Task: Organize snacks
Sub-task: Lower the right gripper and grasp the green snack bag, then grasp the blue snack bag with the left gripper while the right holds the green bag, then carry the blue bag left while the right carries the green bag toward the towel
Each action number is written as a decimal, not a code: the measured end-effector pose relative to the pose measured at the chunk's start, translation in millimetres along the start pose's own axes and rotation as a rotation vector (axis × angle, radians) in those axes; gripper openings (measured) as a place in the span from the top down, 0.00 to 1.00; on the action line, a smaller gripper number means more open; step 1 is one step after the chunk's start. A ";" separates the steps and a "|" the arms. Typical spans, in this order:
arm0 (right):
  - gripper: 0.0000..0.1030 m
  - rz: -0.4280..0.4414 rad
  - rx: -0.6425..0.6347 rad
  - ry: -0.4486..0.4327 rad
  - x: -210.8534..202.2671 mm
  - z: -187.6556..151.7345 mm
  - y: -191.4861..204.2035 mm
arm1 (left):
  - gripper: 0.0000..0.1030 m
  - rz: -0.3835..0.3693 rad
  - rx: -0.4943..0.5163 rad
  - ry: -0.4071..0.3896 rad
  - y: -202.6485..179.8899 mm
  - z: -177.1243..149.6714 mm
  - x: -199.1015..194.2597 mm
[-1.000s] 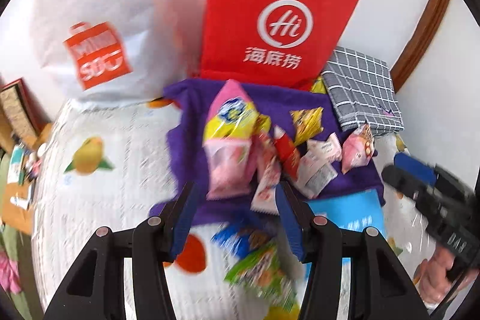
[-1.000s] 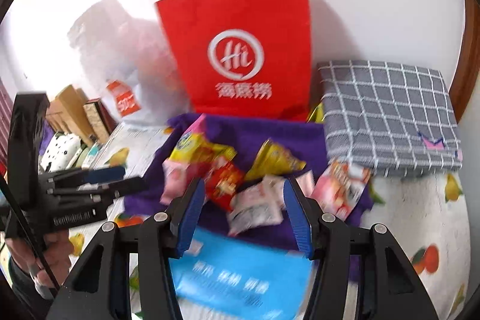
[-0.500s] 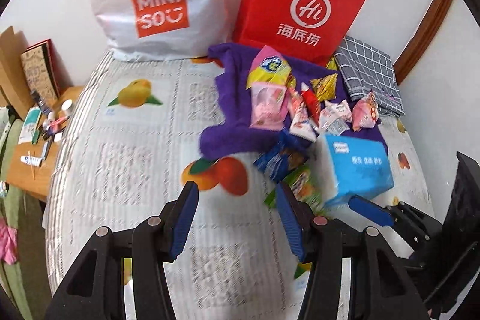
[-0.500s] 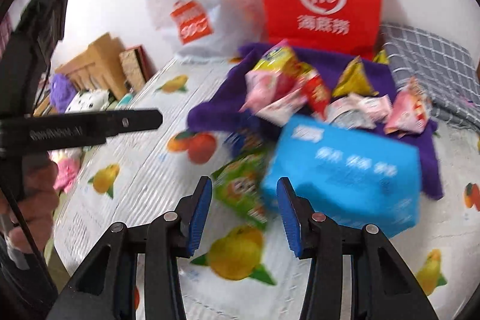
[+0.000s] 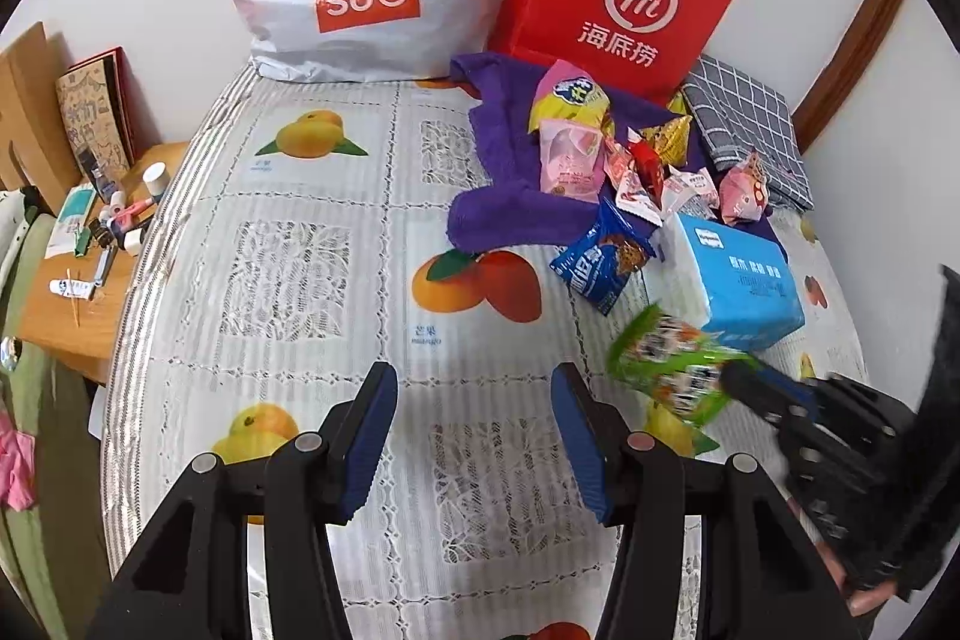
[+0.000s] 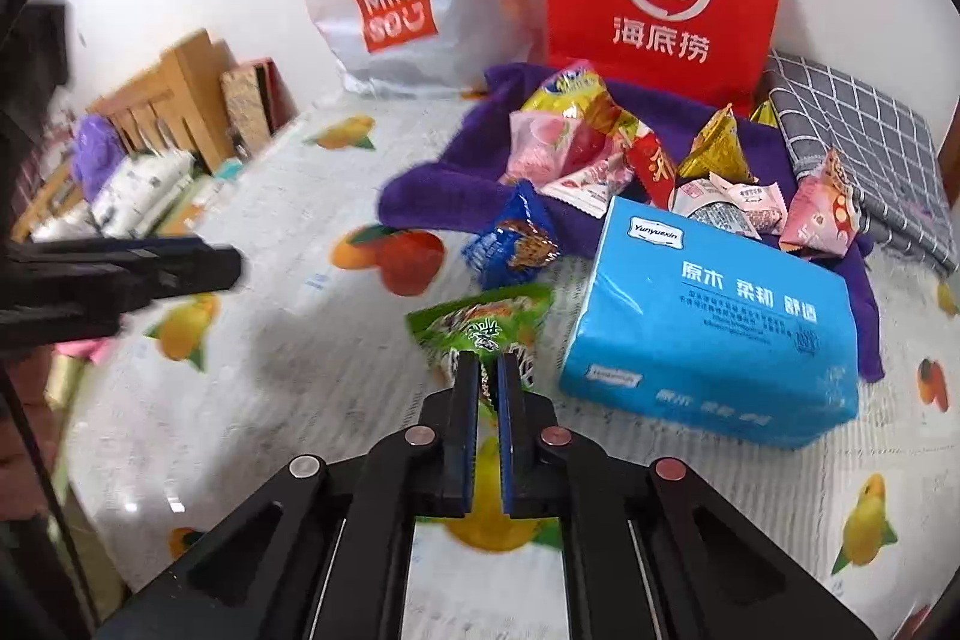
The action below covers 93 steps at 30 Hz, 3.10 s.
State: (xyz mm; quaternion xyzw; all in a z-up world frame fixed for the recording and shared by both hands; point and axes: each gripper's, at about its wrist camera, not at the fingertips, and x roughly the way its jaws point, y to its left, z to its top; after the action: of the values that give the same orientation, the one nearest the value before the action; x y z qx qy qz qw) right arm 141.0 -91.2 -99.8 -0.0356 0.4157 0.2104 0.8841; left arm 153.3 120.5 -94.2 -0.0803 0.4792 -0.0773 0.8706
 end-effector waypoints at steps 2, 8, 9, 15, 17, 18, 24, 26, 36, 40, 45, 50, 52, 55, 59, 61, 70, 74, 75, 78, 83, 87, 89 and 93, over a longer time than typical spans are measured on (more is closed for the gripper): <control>0.95 -0.007 0.014 -0.022 -15.7 -5.3 -3.9 | 0.50 -0.005 0.007 0.000 -4.0 -1.7 0.6; 0.95 -0.050 0.102 -0.083 -61.9 -34.3 -39.5 | 0.50 -0.029 0.030 0.011 -21.5 -4.8 8.7; 0.95 -0.081 0.120 -0.090 -69.7 -41.0 -48.6 | 0.50 -0.031 0.033 0.014 -23.8 -5.3 10.3; 0.94 -0.148 0.193 -0.049 -74.6 -72.3 -88.2 | 0.50 -0.044 0.056 0.039 -41.9 -8.1 23.4; 0.91 -0.149 0.204 -0.012 -68.0 -80.6 -95.6 | 0.50 -0.045 0.066 0.047 -46.1 -8.6 26.8; 0.88 -0.142 0.214 0.004 -64.9 -84.6 -99.1 | 0.50 -0.045 0.076 0.049 -49.3 -9.1 28.5; 0.46 -0.132 0.222 -0.035 -59.6 -98.0 -105.7 | 0.50 -0.044 0.087 0.066 -56.4 -9.0 38.2; 0.45 -0.127 0.220 -0.031 -53.9 -96.2 -105.2 | 0.50 -0.044 0.086 0.071 -57.6 -7.8 41.3; 0.58 -0.105 0.229 -0.002 -14.7 -95.2 -112.8 | 0.50 -0.040 0.120 0.050 -65.4 2.7 54.9; 0.58 -0.131 0.241 -0.062 -26.7 -89.7 -130.0 | 0.50 -0.021 0.134 0.037 -70.2 15.7 66.5; 0.58 -0.197 0.251 -0.065 -21.5 -88.3 -153.7 | 0.50 -0.039 0.186 0.028 -81.5 27.9 81.0; 0.58 -0.190 0.252 -0.059 -10.8 -94.1 -160.1 | 0.47 -0.025 0.230 0.023 -89.1 34.5 98.8; 0.58 -0.194 0.241 -0.050 -6.3 -95.5 -158.9 | 0.43 -0.028 0.240 0.028 -90.5 36.9 104.8; 0.58 -0.172 0.239 -0.058 -7.5 -95.1 -159.2 | 0.38 -0.013 0.265 0.038 -93.0 40.0 116.1; 0.58 -0.160 0.249 -0.052 -6.3 -96.4 -161.6 | 0.38 0.016 0.285 0.036 -95.5 43.9 128.4; 0.58 -0.155 0.252 -0.051 -6.1 -96.3 -162.2 | 0.38 0.002 0.280 0.015 -94.9 46.5 128.5; 0.56 -0.130 0.266 -0.053 -5.1 -96.5 -165.0 | 0.55 -0.013 0.269 -0.012 -90.8 44.3 123.4; 0.56 -0.125 0.268 -0.054 -5.2 -96.5 -165.3 | 0.56 -0.029 0.268 -0.016 -92.3 34.9 110.3; 0.56 -0.124 0.269 -0.055 -5.2 -96.4 -165.6 | 0.56 -0.034 0.269 -0.016 -93.4 31.5 106.3; 0.56 -0.126 0.268 -0.055 -5.4 -96.3 -165.6 | 0.56 -0.041 0.277 -0.017 -96.6 18.2 93.9; 0.56 -0.126 0.268 -0.055 -5.6 -96.2 -165.2 | 0.56 -0.035 0.282 -0.012 -99.9 -1.9 79.2; 0.56 -0.124 0.269 -0.056 -5.6 -96.2 -165.4 | 0.56 -0.050 0.254 0.000 -99.5 -17.1 70.1; 0.56 -0.125 0.269 -0.056 -5.5 -96.2 -165.5 | 0.56 -0.060 0.245 0.007 -99.5 -25.2 66.3; 0.57 -0.130 0.267 -0.055 -5.8 -96.3 -165.6 | 0.56 -0.072 0.232 0.015 -100.4 -40.9 58.2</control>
State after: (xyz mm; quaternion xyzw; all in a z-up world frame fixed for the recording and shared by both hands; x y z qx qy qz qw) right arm 134.9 -266.6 -176.7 0.0612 0.4122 0.0963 0.9039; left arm 143.7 7.6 -142.2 0.0043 0.4703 -0.1639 0.8671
